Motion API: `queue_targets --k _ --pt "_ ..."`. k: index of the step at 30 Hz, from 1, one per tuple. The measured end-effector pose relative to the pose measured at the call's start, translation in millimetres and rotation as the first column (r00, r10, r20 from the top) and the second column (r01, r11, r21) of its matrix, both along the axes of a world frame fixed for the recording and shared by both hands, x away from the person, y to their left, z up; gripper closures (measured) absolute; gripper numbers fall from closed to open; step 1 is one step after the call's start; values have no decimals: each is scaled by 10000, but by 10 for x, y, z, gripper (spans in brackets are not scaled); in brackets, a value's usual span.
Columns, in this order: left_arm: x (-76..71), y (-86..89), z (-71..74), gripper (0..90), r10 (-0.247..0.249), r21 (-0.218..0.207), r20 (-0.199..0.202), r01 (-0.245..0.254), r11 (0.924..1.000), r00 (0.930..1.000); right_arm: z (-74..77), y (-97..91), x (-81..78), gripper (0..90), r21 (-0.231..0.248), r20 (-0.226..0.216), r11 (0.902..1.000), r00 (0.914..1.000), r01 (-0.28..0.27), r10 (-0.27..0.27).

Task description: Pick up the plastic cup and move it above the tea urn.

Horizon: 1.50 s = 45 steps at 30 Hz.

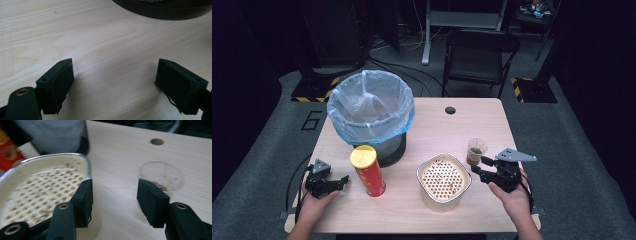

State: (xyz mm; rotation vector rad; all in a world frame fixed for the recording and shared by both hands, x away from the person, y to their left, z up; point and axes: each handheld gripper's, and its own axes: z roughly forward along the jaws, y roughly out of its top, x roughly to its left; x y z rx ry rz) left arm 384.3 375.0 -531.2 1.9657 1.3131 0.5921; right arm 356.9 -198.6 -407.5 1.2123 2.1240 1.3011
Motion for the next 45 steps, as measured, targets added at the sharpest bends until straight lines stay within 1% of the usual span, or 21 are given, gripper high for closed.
queue_targets --k 3,6,8,9,11,15,17,18,20,22,23,24,25,26,28,30,32,33,38,43,45 --pt "0 0 0 147 -2 2 -1 2 10000 10000 -91 -25 95 412 -447 95 9963 9973 729 -726" --pt "0 0 0 147 -3 3 -2 3 10000 10000 -218 -2 179 390 -1429 226 9815 9919 1272 -1253" --pt "0 0 0 147 2 -6 0 -2 10000 10000 -301 14 235 373 -1686 190 9726 9871 1599 -1590" --pt "0 0 1 147 -5 10 -5 5 10000 10000 -387 30 306 355 -1820 83 9647 9813 1904 -1922" --pt "0 0 0 147 -3 3 -1 3 10000 10000 -416 33 334 347 -1821 40 9639 9804 1942 -1967" --pt "0 0 0 147 -4 6 -4 4 10000 10000 -541 68 462 282 -1851 -250 9518 9670 2447 -2535" --pt "0 0 0 147 -2 2 -2 2 10000 10000 -580 88 511 263 -1828 -335 9507 9649 2504 -2606" --pt "0 0 0 147 -4 8 -1 4 10000 10000 -596 108 534 258 -1927 -368 9462 9617 2598 -2716" --pt "0 0 0 147 0 3 0 0 10000 10000 -642 164 607 251 -2167 -109 9339 9558 2844 -2937" --pt "0 -1 0 147 2 0 2 -2 10000 10000 -647 184 624 251 -2094 -89 9329 9534 2931 -3016" --pt "0 0 0 147 -5 2 -1 5 10000 10000 -651 221 660 251 -2044 62 9246 9449 3216 -3273" --pt "0 0 0 147 -5 2 -1 5 10000 10000 -651 221 660 251 -2044 62 9246 9449 3216 -3273" --pt "0 0 0 147 0 2 1 0 10000 10000 -659 245 712 251 -1862 -44 9236 9397 3352 -3419" --pt "0 0 0 147 -2 4 0 2 10000 10000 -662 250 730 251 -1845 -81 9232 9388 3371 -3444" --pt "0 0 0 147 -1 3 -1 1 10000 10000 -663 260 750 252 -1794 -117 9241 9386 3374 -3449" --pt "0 -1 0 147 1 0 0 -1 10000 10000 -668 285 789 255 -1795 -75 9269 9417 3297 -3365" --pt "0 -1 0 147 1 2 1 -1 10000 10000 -677 318 843 255 -1806 -30 9356 9511 3034 -3090" --pt "0 0 0 147 -1 6 -1 1 10000 10000 -677 318 843 255 -1806 -30 9356 9511 3034 -3090" --pt "0 -1 0 147 1 -1 0 -1 10000 10000 -703 362 914 261 -1796 187 9496 9661 2568 -2577" --pt "0 0 0 147 -3 4 -2 3 10000 10000 -743 366 954 273 -1637 453 9642 9779 2088 -2041" --pt "0 -1 0 147 0 5 -4 0 10000 10000 -749 364 963 273 -1651 545 9666 9803 1963 -1897"
